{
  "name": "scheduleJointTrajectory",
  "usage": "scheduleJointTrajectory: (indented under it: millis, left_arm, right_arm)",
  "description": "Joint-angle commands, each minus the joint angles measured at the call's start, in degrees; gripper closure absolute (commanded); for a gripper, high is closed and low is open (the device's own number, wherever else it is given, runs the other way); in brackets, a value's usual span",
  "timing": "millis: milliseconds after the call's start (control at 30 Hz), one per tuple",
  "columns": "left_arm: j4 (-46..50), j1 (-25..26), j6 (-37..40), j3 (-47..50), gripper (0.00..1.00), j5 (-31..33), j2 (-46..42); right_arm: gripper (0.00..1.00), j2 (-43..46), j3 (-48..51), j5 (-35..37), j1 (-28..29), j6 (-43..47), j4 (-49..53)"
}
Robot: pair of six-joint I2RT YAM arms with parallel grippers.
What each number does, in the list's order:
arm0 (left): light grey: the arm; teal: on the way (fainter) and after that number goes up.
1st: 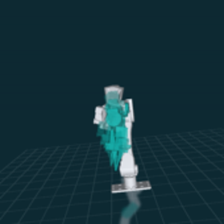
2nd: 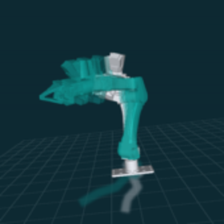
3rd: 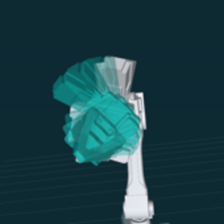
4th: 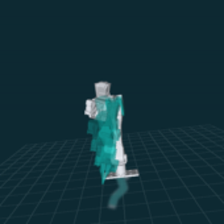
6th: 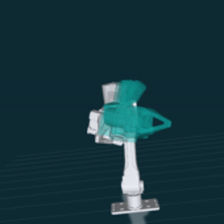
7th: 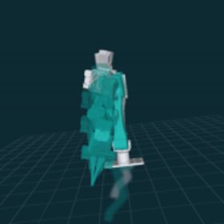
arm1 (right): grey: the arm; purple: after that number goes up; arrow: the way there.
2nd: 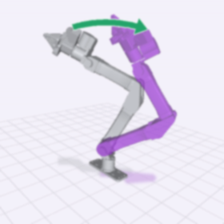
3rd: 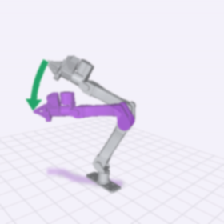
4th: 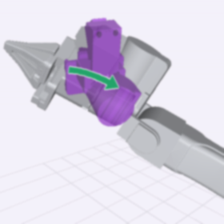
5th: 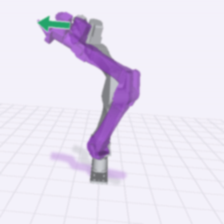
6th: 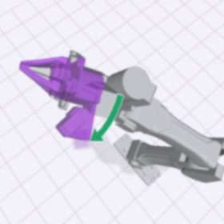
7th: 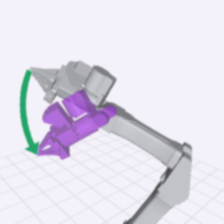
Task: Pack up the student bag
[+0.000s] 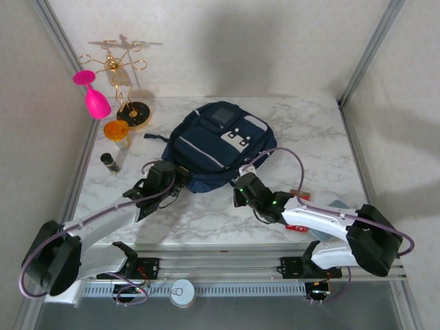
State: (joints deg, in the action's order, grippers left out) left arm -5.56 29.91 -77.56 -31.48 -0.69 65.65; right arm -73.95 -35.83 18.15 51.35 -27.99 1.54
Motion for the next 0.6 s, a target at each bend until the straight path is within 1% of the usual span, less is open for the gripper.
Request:
scheduleJointTrajectory:
  millis: [0, 67, 167, 233, 300, 400, 433, 467, 500, 533, 567]
  left_arm:
    - [4.02, -2.72, 3.58, 1.47, 1.0, 2.56, -5.06]
    - [5.88, -3.67, 4.06, 2.1, 1.0, 2.1, -6.65]
    - [8.07, -5.09, 5.83, 2.65, 1.0, 1.86, -8.11]
    - [8.69, -6.21, 6.44, 3.05, 1.0, 1.08, -8.49]
    - [7.61, -6.52, 7.31, 3.49, 1.0, 0.4, -8.52]
    - [8.77, -7.12, 11.49, 1.61, 1.0, -1.27, -5.91]
    - [9.53, -7.32, 12.69, 0.81, 0.87, -1.77, -5.02]
    - [9.45, -7.32, 14.01, 0.34, 0.73, -2.63, -4.66]
    - [9.39, -7.28, 14.75, 0.19, 0.67, -3.3, -4.76]
    - [10.0, -7.03, 15.18, 0.11, 0.64, -3.25, -5.42]
    - [11.12, -6.56, 15.6, 0.03, 0.63, -2.24, -6.65]
  right_arm:
    - [1.0, 1.0, 3.78, 2.92, -7.4, -2.64, 1.2]
    - [1.0, 0.16, 3.45, 2.56, -12.62, -3.68, -0.32]
    - [1.0, -1.96, 2.31, 3.39, -18.09, -4.82, -2.58]
    - [1.0, -3.55, 1.01, 1.92, -20.7, -4.75, -3.66]
    - [1.0, -3.79, -0.21, -2.42, -20.19, -0.94, -5.45]
    - [1.0, -0.55, -1.46, -7.14, -16.41, 2.68, -3.95]
    - [1.0, 0.8, -2.0, -9.82, -15.74, 3.31, -2.8]
    - [0.87, 2.32, -2.21, -11.78, -15.45, 3.22, -1.6]
    - [0.75, 3.36, -2.39, -12.71, -15.49, 2.8, -0.33]
    - [0.64, 4.03, -2.89, -13.53, -15.92, 2.36, 0.96]
    - [0.55, 3.91, -4.11, -14.96, -16.69, 1.98, 2.58]
